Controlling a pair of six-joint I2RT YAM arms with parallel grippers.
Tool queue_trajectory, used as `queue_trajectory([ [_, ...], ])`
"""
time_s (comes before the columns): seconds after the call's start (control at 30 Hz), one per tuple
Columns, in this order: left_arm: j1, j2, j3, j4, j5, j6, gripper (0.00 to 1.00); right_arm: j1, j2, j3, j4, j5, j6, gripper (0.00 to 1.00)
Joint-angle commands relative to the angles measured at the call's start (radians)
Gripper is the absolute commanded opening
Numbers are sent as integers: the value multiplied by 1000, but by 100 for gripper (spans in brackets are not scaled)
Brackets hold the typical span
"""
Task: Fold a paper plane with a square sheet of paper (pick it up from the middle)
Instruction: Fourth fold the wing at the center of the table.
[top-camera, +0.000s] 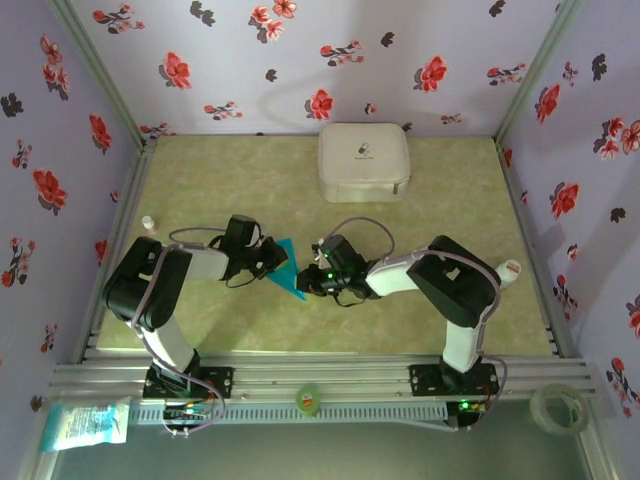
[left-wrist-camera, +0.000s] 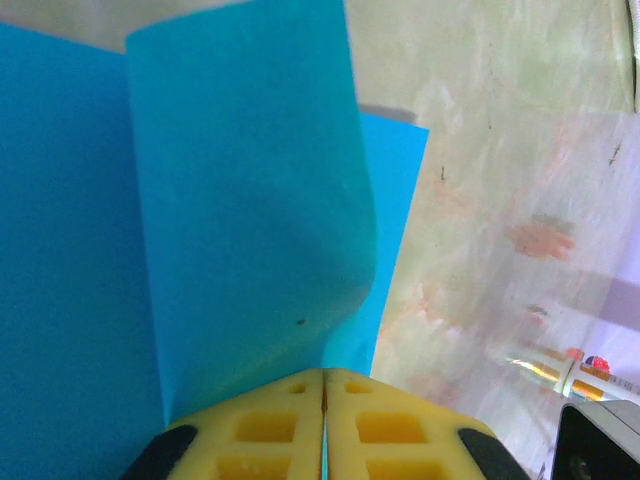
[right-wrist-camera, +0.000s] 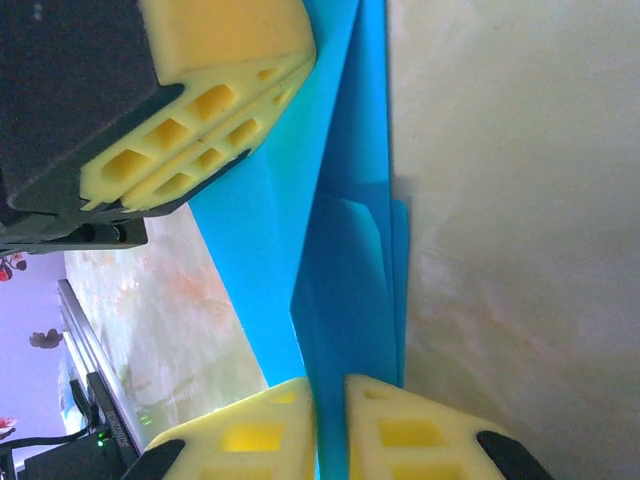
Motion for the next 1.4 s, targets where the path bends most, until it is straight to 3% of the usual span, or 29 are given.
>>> queue_trajectory([
  [0.0,7,18,-3,-46,-4,30,9,12,-6,-25,-136,-26,15,15],
  [0.27,7,22,-3,-43,-5,28,8,19,-25,0,-225,-25,-26,10],
  [0.5,6,23,-8,-38,-4,25,8,26,-13,18,-283,-28,-42,14],
  [0.73,7,23,-17,-27,-6,16,8,30,-46,27,-360,-14,-65,11],
  [1.0,7,26,-21,-17,-6,10,8,34,-48,8,-340,-15,-55,8],
  [1.13,6,24,-23,-16,-6,8,7,35,-71,9,-348,-15,-53,13],
  [1.37,6,26,-24,-11,-7,6,8,34,-72,-5,-359,-18,-61,9],
])
